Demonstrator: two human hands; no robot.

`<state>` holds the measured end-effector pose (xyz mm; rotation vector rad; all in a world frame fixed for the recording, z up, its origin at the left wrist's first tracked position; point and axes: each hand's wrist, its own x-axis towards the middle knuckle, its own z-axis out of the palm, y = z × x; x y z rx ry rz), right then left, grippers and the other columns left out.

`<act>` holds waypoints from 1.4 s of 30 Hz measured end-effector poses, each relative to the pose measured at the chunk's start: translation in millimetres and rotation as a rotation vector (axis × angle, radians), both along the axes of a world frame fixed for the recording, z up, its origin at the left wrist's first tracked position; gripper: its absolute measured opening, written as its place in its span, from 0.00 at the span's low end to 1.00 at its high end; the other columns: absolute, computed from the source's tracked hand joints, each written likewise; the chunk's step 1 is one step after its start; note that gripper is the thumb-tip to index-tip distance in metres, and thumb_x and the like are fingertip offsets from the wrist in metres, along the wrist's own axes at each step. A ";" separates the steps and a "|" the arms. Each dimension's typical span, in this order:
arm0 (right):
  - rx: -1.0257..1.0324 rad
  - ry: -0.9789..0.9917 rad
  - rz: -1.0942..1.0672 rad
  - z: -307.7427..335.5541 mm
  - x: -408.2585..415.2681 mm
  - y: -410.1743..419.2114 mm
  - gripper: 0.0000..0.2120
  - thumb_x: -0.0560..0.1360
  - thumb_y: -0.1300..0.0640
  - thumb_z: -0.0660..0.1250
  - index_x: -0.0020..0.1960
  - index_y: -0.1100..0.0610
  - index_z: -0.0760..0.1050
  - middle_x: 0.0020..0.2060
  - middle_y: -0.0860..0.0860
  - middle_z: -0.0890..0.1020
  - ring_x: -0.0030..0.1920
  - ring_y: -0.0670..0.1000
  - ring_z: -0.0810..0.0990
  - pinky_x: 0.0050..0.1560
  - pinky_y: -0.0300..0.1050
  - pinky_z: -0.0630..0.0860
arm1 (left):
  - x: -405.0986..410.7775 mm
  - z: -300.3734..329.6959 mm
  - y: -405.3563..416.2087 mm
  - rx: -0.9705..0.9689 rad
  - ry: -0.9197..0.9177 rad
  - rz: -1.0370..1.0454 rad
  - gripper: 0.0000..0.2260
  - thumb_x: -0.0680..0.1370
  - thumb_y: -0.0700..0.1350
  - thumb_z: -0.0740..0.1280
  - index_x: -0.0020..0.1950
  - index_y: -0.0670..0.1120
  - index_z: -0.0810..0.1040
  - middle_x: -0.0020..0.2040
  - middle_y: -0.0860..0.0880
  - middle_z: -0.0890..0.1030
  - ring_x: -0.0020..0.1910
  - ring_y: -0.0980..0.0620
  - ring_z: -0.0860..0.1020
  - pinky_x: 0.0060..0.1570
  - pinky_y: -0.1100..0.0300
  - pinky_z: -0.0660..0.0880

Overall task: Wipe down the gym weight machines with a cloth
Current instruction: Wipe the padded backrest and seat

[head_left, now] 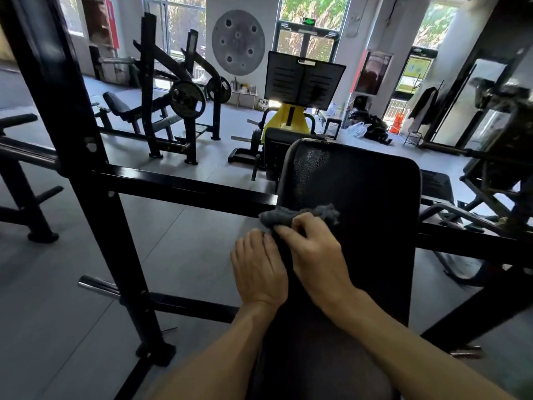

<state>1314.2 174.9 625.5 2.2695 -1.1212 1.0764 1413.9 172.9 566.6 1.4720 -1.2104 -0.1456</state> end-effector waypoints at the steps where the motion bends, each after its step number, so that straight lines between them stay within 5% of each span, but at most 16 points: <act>1: 0.027 0.037 -0.004 -0.4 -3.5 7.8 0.11 0.77 0.64 0.70 0.59 0.59 0.81 0.45 0.53 0.75 0.43 0.51 0.74 0.38 0.45 0.77 | 0.4 0.3 -1.0 0.003 0.002 -0.014 0.17 0.84 0.53 0.45 0.46 0.48 0.69 0.42 0.52 0.73 0.44 0.50 0.70 0.50 0.48 0.70; 5: 0.288 -0.035 -0.034 4.9 -20.2 34.7 0.22 0.75 0.59 0.74 0.67 0.53 0.73 0.52 0.48 0.77 0.50 0.49 0.78 0.47 0.48 0.82 | -0.8 2.1 -1.0 0.011 -0.008 -0.002 0.16 0.84 0.53 0.46 0.45 0.48 0.68 0.41 0.51 0.72 0.43 0.49 0.69 0.48 0.48 0.70; 7: 0.444 -0.147 -0.010 16.8 -19.2 41.1 0.31 0.75 0.53 0.74 0.74 0.50 0.66 0.56 0.43 0.76 0.56 0.42 0.77 0.57 0.39 0.78 | 0.7 2.0 -1.2 0.006 -0.012 0.001 0.15 0.84 0.53 0.46 0.45 0.48 0.67 0.41 0.52 0.71 0.43 0.51 0.68 0.48 0.51 0.68; 10: 0.588 -0.295 0.011 30.9 -25.5 39.3 0.32 0.78 0.55 0.71 0.78 0.50 0.62 0.53 0.39 0.75 0.53 0.38 0.76 0.55 0.23 0.68 | 0.0 2.4 -1.2 0.008 -0.045 0.005 0.15 0.84 0.52 0.47 0.45 0.48 0.67 0.41 0.52 0.71 0.42 0.51 0.67 0.46 0.53 0.67; 13: 0.452 -0.077 -0.180 41.8 -33.3 35.7 0.20 0.73 0.51 0.76 0.62 0.52 0.76 0.51 0.44 0.70 0.50 0.46 0.74 0.48 0.31 0.72 | 1.0 1.8 -1.1 -0.012 -0.056 0.024 0.12 0.84 0.52 0.48 0.44 0.50 0.65 0.40 0.53 0.69 0.41 0.53 0.64 0.45 0.56 0.61; 16: 0.298 0.195 -0.340 46.2 -40.6 34.4 0.20 0.63 0.43 0.81 0.45 0.51 0.77 0.47 0.48 0.69 0.48 0.50 0.68 0.44 0.46 0.70 | -0.6 1.2 -0.6 -0.014 -0.075 0.025 0.12 0.84 0.52 0.49 0.45 0.50 0.65 0.40 0.53 0.69 0.42 0.53 0.64 0.46 0.57 0.62; 18: 0.372 0.196 -0.297 55.7 -46.5 35.0 0.21 0.64 0.38 0.79 0.42 0.50 0.74 0.44 0.46 0.73 0.48 0.49 0.71 0.47 0.46 0.67 | -0.8 1.2 -0.5 -0.010 -0.086 0.030 0.12 0.84 0.52 0.50 0.44 0.49 0.66 0.40 0.53 0.69 0.42 0.54 0.64 0.45 0.57 0.62; 22: 0.742 -0.280 0.009 94.5 -56.6 25.5 0.13 0.73 0.48 0.76 0.43 0.53 0.74 0.35 0.46 0.80 0.38 0.42 0.78 0.42 0.38 0.73 | -0.6 2.3 -2.5 0.000 -0.102 0.034 0.13 0.83 0.53 0.50 0.44 0.49 0.65 0.40 0.53 0.68 0.41 0.50 0.67 0.44 0.54 0.65; 24: 0.813 -0.275 0.147 108.5 -62.2 18.2 0.02 0.78 0.57 0.72 0.50 0.54 0.80 0.42 0.49 0.84 0.45 0.44 0.82 0.50 0.46 0.79 | -1.0 2.9 -2.1 -0.002 -0.090 0.025 0.13 0.83 0.53 0.50 0.44 0.49 0.65 0.40 0.52 0.68 0.42 0.49 0.67 0.44 0.53 0.65; 27: 0.931 -0.189 0.250 127.9 -65.0 11.2 0.11 0.81 0.60 0.67 0.61 0.52 0.83 0.51 0.51 0.83 0.54 0.40 0.81 0.60 0.38 0.76 | -2.1 3.3 -1.3 0.000 -0.075 0.010 0.14 0.84 0.54 0.49 0.43 0.48 0.65 0.40 0.52 0.70 0.42 0.50 0.68 0.44 0.50 0.69; 30: 0.731 -0.085 0.102 139.7 -63.3 -15.9 0.11 0.77 0.54 0.72 0.60 0.49 0.82 0.51 0.45 0.82 0.54 0.44 0.81 0.58 0.40 0.75 | -1.9 3.1 -2.6 0.014 -0.062 0.001 0.16 0.83 0.55 0.49 0.43 0.48 0.67 0.39 0.52 0.71 0.42 0.49 0.69 0.45 0.48 0.71; 33: 0.269 0.116 -0.356 134.5 -59.6 -45.2 0.22 0.72 0.50 0.77 0.59 0.58 0.73 0.54 0.56 0.78 0.57 0.57 0.74 0.53 0.51 0.72 | -1.6 2.3 -3.2 0.027 -0.055 0.003 0.17 0.83 0.56 0.48 0.43 0.49 0.67 0.39 0.52 0.72 0.42 0.49 0.69 0.46 0.47 0.72; 36: -0.175 0.139 -0.505 110.5 -56.0 -51.3 0.13 0.74 0.61 0.71 0.57 0.61 0.73 0.51 0.61 0.75 0.51 0.62 0.73 0.48 0.55 0.70 | -2.6 1.6 -3.8 0.029 -0.056 0.000 0.17 0.83 0.56 0.48 0.42 0.49 0.67 0.39 0.52 0.72 0.41 0.49 0.69 0.46 0.46 0.72; 38: -0.189 0.139 -0.437 83.5 -53.0 -45.6 0.14 0.77 0.61 0.65 0.62 0.58 0.75 0.56 0.61 0.76 0.54 0.63 0.73 0.50 0.56 0.72 | -3.0 2.5 -4.1 0.028 -0.049 -0.001 0.16 0.83 0.56 0.48 0.42 0.49 0.67 0.39 0.53 0.71 0.41 0.49 0.69 0.45 0.47 0.72; 42: 0.009 0.072 -0.415 47.3 -52.3 -35.5 0.26 0.82 0.39 0.58 0.76 0.49 0.68 0.70 0.55 0.69 0.69 0.60 0.67 0.61 0.58 0.68 | -1.3 1.8 -5.6 0.022 -0.043 -0.007 0.16 0.83 0.56 0.49 0.43 0.49 0.66 0.39 0.52 0.71 0.41 0.50 0.69 0.44 0.47 0.72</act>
